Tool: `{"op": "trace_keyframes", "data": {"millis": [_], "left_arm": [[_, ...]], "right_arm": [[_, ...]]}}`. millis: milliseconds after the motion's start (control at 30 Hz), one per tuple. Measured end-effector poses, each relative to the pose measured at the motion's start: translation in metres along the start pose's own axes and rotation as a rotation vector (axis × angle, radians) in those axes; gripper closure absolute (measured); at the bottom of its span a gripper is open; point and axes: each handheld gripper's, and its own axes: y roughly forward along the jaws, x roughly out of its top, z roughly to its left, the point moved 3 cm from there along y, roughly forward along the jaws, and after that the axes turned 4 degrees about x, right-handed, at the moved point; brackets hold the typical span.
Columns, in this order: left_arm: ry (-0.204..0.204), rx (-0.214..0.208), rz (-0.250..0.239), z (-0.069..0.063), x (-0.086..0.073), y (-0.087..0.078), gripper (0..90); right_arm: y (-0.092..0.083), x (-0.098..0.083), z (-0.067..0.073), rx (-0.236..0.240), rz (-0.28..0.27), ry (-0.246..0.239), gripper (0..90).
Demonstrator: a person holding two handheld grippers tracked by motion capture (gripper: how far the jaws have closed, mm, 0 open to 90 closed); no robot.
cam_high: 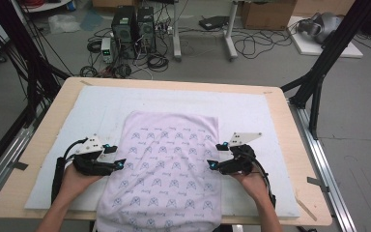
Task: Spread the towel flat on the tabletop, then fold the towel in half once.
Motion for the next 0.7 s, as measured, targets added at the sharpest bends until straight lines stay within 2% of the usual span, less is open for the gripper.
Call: {"op": "trace_keyframes", "data": {"millis": [133,400,700], "left_arm": [[-0.003,-0.003,-0.007,0.0,0.001,0.0,37.3],[0.003,-0.005,-0.002,0.001,0.003,0.001,38.5],[0.019,0.015,0.002,0.009,0.013,0.001,41.6]], "right_arm": [[0.001,0.0,0.002,0.002,0.006,-0.013,25.7],[-0.001,0.0,0.0,0.011,-0.013,0.001,25.8],[0.0,0.0,-0.012,0.011,0.014,0.025,25.3]]}}
